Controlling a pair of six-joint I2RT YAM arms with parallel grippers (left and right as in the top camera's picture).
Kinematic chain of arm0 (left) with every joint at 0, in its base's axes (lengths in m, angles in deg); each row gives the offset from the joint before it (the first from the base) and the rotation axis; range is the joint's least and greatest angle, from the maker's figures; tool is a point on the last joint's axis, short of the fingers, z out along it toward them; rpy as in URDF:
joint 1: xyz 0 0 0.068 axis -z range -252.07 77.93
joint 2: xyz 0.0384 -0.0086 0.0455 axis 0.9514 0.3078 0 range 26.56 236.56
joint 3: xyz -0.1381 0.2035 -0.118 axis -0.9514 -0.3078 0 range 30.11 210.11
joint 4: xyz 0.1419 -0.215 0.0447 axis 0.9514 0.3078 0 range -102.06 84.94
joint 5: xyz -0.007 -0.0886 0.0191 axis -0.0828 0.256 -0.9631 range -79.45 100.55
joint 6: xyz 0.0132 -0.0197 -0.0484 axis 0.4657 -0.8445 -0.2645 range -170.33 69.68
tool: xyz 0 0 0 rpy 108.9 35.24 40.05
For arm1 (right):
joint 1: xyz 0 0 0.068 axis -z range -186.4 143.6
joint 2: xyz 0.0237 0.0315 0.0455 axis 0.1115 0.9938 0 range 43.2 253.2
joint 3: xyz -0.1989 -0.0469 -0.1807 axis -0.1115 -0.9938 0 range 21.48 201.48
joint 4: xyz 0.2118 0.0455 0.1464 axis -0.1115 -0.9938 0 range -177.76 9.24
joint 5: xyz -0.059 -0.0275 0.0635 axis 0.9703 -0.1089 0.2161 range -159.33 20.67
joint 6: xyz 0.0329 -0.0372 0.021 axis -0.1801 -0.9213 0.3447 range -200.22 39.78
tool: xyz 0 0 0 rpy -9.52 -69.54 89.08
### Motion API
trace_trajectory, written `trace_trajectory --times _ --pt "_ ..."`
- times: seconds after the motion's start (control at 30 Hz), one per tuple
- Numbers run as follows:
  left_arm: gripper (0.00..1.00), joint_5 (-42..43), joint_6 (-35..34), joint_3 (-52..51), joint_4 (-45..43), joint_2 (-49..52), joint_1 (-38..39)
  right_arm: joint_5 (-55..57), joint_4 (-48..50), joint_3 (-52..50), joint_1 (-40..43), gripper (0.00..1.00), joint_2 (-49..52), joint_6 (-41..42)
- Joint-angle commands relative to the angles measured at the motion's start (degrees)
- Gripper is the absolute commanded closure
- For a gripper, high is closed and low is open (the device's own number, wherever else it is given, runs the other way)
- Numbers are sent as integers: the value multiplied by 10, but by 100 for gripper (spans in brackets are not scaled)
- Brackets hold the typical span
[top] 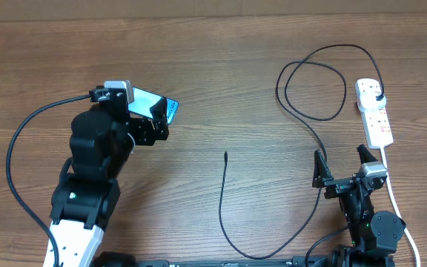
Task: Plug charger to phone and switch on socket
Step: 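Move the left gripper forward over the phone and lower toward it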
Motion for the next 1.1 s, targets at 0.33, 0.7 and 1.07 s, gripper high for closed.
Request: trace_trajectory --times 0.33,0.7,1.07 --pt "0 -82 -228 285 213 236 -3 6 3 -6 -4 0 -5 2" --pt "0 -71 -262 463 338 419 25 6 3 -6 -4 0 -5 2" --pt "0 -34 -419 463 374 425 30 6 3 -6 -4 0 -5 2"
